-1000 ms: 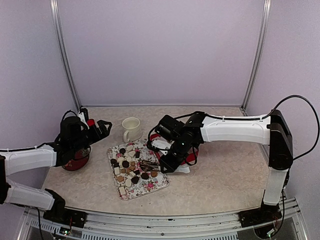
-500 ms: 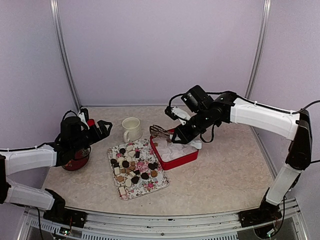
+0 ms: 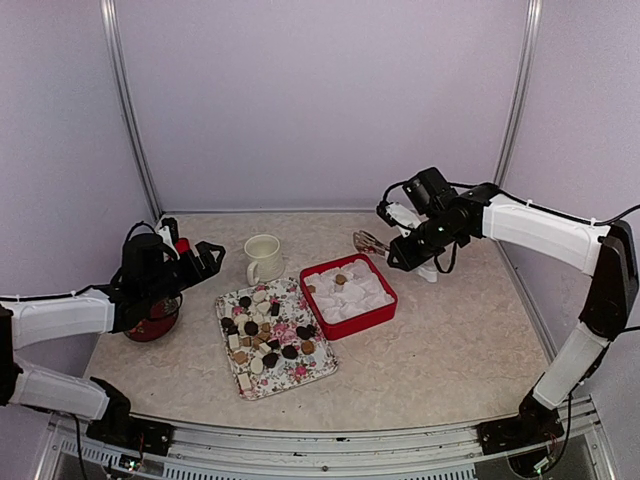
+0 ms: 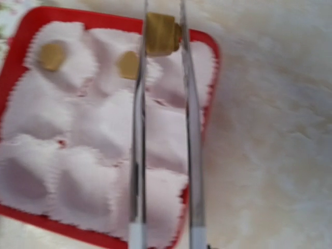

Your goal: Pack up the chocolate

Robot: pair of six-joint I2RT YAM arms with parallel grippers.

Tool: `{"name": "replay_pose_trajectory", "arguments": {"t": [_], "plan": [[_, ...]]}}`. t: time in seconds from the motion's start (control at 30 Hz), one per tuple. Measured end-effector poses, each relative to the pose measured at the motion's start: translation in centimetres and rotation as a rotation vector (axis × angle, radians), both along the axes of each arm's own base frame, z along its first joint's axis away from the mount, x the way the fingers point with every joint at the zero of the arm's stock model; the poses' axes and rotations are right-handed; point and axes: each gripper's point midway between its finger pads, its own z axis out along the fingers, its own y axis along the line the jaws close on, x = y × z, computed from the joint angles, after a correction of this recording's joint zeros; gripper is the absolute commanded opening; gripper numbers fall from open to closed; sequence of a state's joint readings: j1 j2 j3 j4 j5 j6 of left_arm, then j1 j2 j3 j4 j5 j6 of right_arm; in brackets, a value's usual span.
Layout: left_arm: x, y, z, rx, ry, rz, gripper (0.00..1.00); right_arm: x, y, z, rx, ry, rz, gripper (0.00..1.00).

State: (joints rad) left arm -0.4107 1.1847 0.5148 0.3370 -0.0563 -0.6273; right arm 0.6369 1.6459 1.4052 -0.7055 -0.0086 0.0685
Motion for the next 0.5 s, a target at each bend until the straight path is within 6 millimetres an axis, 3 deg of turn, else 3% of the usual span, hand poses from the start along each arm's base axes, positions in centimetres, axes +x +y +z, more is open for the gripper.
{"name": "replay_pose_trajectory", "arguments": {"t": [0.23, 0.5], "plan": [[0.0, 0.0, -0.1, 0.001, 0.002, 0.0, 0.99, 1.3, -1.1, -2.0, -0.056, -0.008, -0.022, 0.24], [0.1, -0.1, -0.3, 0.003, 0.006, 0.0, 0.99, 1.8, -0.9, -3.7, -0.076, 0.003, -0.009, 0.24]]}}
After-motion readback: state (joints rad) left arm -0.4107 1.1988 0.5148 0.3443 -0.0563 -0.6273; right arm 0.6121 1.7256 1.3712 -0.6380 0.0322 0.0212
